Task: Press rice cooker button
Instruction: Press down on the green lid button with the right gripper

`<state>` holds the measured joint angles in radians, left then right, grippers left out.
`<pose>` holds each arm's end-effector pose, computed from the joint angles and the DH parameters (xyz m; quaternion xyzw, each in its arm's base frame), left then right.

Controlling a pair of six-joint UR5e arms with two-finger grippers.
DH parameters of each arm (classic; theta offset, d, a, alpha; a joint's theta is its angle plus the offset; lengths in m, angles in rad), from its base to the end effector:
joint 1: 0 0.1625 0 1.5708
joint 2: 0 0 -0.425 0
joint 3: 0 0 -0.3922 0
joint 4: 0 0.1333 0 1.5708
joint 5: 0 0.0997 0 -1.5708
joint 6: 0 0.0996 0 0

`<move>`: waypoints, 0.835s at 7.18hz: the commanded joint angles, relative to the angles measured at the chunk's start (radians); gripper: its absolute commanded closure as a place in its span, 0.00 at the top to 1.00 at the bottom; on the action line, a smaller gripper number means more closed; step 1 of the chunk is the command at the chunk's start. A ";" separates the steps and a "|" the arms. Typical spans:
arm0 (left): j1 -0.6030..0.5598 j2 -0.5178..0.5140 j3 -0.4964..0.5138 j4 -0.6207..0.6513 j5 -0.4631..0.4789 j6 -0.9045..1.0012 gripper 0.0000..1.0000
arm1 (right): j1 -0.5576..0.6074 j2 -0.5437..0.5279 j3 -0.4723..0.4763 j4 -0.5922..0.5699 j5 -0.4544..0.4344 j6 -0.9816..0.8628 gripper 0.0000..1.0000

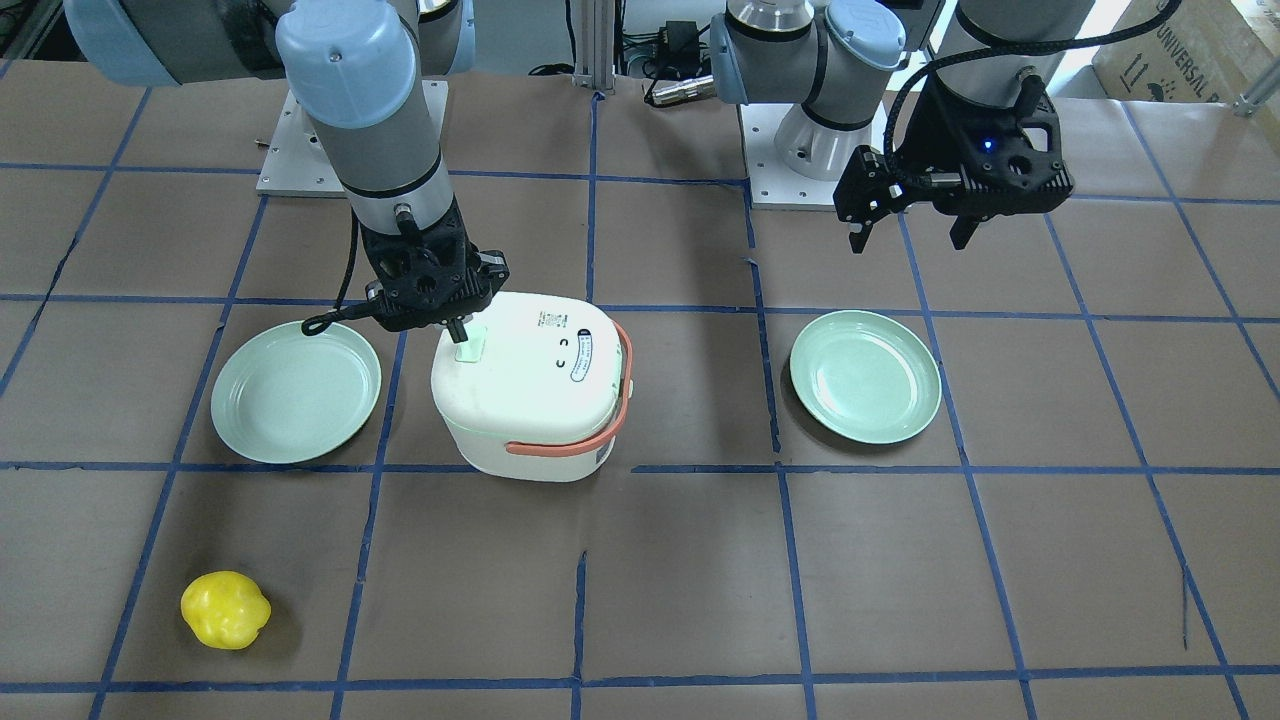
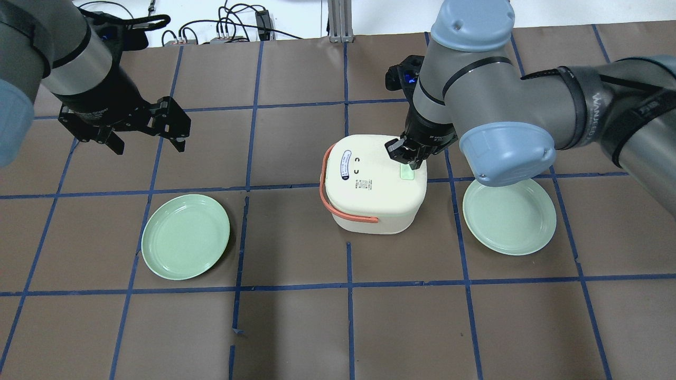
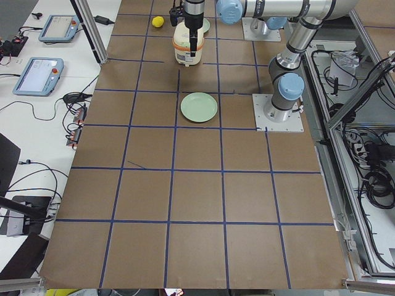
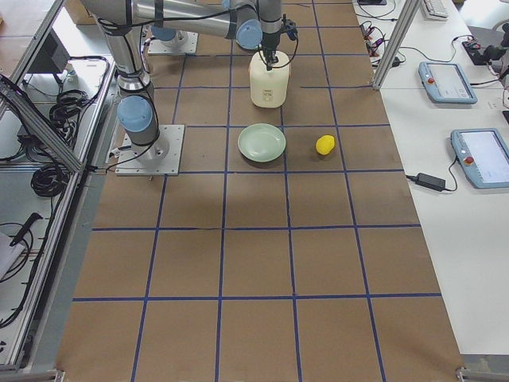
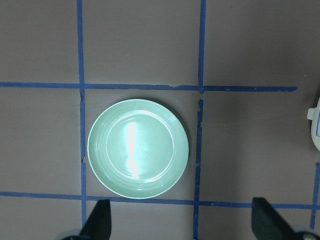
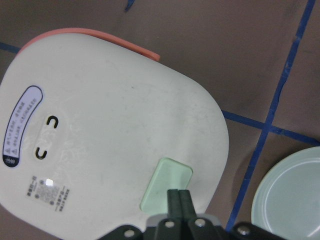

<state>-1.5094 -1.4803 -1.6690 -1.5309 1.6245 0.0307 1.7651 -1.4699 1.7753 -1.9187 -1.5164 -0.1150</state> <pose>-0.0997 -0.4636 0.4865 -0.0158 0.9994 -0.0148 0.0276 0.2366 -0.4841 0.3723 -0.1545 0.9874 -0.0201 0.0280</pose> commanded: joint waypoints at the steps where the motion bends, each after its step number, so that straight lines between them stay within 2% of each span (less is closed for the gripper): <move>1: 0.000 0.000 0.000 0.000 0.000 0.000 1.00 | 0.004 0.014 0.003 -0.006 -0.001 0.001 0.06; 6: 0.000 0.000 0.000 0.000 0.000 0.000 1.00 | 0.007 0.014 0.001 -0.023 -0.002 -0.006 0.06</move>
<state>-1.5094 -1.4803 -1.6690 -1.5309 1.6245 0.0307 1.7704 -1.4558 1.7758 -1.9392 -1.5186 -0.1188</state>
